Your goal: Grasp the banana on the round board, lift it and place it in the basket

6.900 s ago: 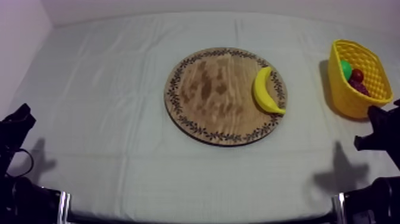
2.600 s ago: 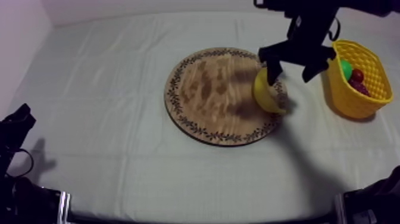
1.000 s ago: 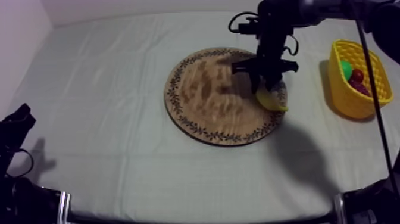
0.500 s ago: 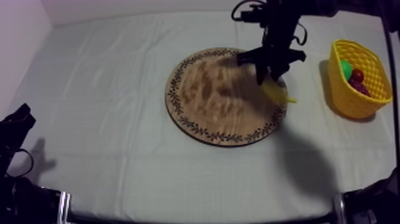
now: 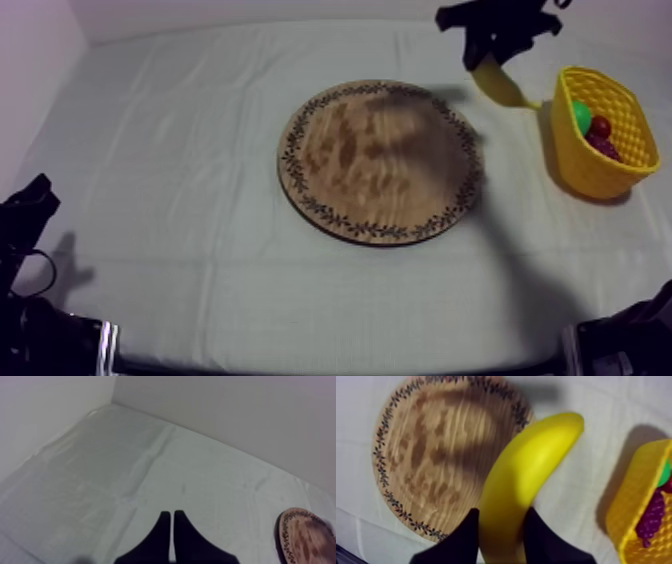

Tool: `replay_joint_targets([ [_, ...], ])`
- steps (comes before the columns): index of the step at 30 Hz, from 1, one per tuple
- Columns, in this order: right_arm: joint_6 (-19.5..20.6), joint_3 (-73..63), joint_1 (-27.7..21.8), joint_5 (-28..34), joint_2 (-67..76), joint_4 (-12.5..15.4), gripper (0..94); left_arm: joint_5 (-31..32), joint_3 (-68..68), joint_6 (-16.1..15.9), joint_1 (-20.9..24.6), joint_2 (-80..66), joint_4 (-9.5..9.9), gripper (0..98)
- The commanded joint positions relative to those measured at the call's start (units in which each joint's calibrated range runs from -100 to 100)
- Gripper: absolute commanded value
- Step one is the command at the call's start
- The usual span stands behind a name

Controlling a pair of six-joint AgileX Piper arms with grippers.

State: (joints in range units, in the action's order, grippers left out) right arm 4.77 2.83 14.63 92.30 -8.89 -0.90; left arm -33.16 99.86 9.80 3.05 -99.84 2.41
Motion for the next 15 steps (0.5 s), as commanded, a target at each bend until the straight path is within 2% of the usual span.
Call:
replay_joint_targets([
  [1, -0.42, -1.93, -0.51, 1.57, 1.52, 0.22, 15.8, 0.01, 0.03, -0.01, 0.02, 0.02, 0.01, 0.1],
  [15, -2.42, -1.12, -2.48, 3.88, 7.00, -0.43, 16.4, 0.01, 0.03, -0.01, 0.02, 0.02, 0.01, 0.1],
])
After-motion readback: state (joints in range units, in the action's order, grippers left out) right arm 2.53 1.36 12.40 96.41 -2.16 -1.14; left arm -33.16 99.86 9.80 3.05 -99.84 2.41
